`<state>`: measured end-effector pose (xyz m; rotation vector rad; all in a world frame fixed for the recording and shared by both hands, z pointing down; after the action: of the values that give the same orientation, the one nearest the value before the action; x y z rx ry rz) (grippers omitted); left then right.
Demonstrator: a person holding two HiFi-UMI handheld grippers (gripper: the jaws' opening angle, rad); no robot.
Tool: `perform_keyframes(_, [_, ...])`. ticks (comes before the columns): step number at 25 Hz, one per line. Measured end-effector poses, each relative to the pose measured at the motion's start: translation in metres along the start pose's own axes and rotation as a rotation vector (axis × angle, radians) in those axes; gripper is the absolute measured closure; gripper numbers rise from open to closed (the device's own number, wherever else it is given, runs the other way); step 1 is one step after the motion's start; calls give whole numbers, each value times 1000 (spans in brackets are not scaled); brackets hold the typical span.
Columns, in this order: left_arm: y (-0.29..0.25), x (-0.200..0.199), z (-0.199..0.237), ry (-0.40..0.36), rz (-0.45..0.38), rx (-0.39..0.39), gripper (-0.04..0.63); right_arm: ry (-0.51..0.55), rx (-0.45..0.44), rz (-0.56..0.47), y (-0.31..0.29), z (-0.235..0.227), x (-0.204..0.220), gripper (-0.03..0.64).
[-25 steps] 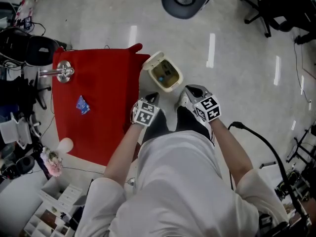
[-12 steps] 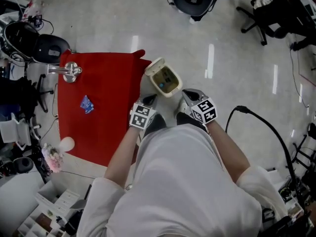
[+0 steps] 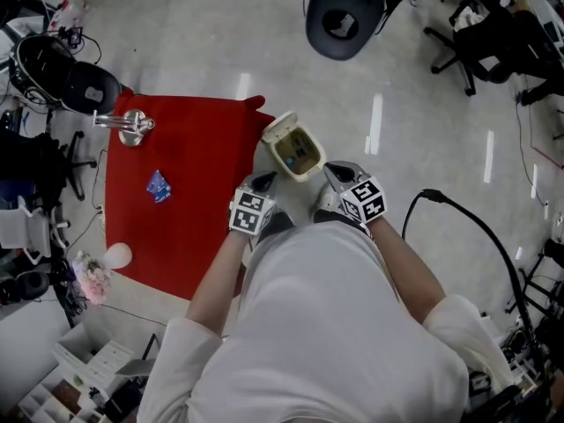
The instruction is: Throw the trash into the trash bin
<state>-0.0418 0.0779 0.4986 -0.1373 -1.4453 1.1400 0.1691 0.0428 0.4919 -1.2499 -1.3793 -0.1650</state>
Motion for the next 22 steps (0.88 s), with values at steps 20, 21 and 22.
perform_keyframes(20, [66, 23, 44, 109, -90, -211, 565, 89, -78, -8, -35, 34, -36, 617])
perform_keyframes(21, [72, 28, 48, 116, -90, -227, 565, 96, -88, -6, -39, 40, -37, 617])
perform_keyframes(22, [79, 32, 53, 123, -89, -244, 565, 102, -98, -4, -44, 45, -39, 617])
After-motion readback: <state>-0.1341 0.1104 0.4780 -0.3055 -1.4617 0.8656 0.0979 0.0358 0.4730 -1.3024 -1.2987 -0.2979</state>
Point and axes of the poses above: the fingertips, and each gripper's own axes: y backward along the fingers, z to its left, x out of its underside, the point moved 7 cm from there along y, backward along the fingers, and after that the axes turned 1 degree about -z, right-handed, at the moved point
